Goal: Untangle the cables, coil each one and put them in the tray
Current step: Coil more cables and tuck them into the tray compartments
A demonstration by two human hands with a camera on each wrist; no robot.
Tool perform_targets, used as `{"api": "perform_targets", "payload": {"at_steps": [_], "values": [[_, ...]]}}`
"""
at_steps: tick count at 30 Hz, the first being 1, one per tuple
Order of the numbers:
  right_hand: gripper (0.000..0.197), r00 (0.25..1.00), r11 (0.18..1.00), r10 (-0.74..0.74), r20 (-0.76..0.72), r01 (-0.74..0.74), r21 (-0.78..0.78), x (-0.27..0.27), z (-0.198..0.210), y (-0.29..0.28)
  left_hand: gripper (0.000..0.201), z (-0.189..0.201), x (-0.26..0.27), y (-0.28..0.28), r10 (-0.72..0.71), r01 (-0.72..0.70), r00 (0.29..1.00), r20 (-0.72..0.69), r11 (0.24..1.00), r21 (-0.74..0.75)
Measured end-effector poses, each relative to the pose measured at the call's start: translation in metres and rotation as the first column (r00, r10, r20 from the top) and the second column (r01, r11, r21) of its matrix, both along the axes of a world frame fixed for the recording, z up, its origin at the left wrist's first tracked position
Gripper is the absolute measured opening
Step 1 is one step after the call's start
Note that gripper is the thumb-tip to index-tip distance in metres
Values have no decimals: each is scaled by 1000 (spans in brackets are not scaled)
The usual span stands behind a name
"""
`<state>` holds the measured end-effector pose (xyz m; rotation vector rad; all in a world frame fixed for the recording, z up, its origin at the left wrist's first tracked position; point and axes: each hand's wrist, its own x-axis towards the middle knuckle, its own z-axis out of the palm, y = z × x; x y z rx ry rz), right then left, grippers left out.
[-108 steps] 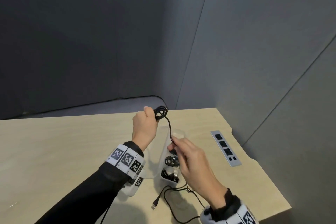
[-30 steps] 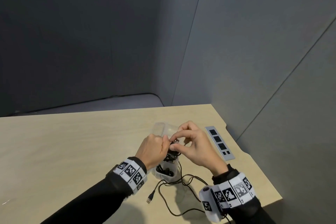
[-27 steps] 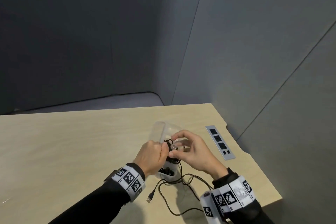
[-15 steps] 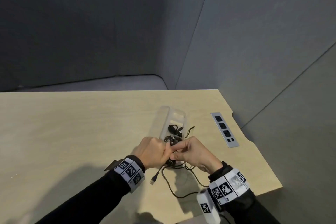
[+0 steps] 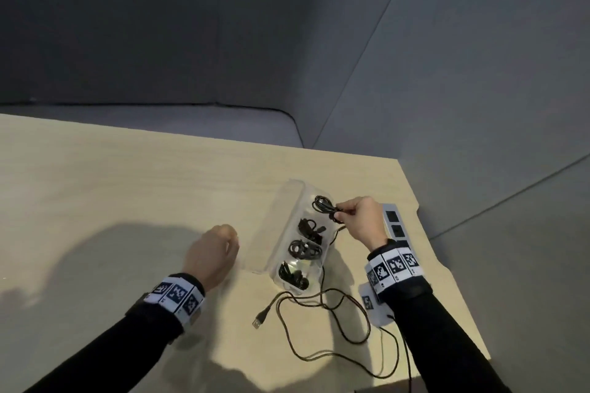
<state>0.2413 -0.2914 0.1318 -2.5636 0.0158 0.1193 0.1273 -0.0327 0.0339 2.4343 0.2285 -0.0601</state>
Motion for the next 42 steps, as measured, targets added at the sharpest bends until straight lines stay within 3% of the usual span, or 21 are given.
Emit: {"api": "perform_targets", "payload": {"at_steps": [4,8,12,21,25,28,33,35,37,40,42], "values": [[17,999,995,32,4,-32,-92,27,-17,1,25,-30,-10,27,32,-17,997,-74,982,187],[20,990,969,112,-82,-127,-210,39,-36,9,32,-37,-23,37,-38,72,990,-138,964,255],[17,985,942,140,-103,-165,-294,51,-46,10,47,-37,-27,40,-70,104,990,-126,952,288],[18,946,875,174,-273,-275,-398,61,-46,20,49,-33,-30,33,-46,83,990,-130,954,289],[6,925,807,222,-309,-352,-474,55,-58,19,47,-33,-30,33,-28,64,990,-135,961,268],[12,923,758,214,-321,-364,-541,51,-62,23,46,-36,-30,34,-17,49,993,-119,961,272],[14,923,817,162,-350,-324,-477,57,-60,22,47,-41,-30,34,-12,38,995,-99,965,261],[21,915,865,194,-354,-330,-378,57,-57,17,46,-42,-31,34,-14,36,996,-87,966,258],[34,932,924,230,-281,-300,-238,47,-49,8,43,-44,-32,36,-8,27,997,-71,964,265],[31,991,990,134,-22,-135,-43,12,-37,-18,45,-45,-37,36,-13,34,997,-81,965,259],[30,999,999,21,-32,-23,-46,-22,-41,-39,49,-45,-43,37,-31,53,995,-95,968,247]]}}
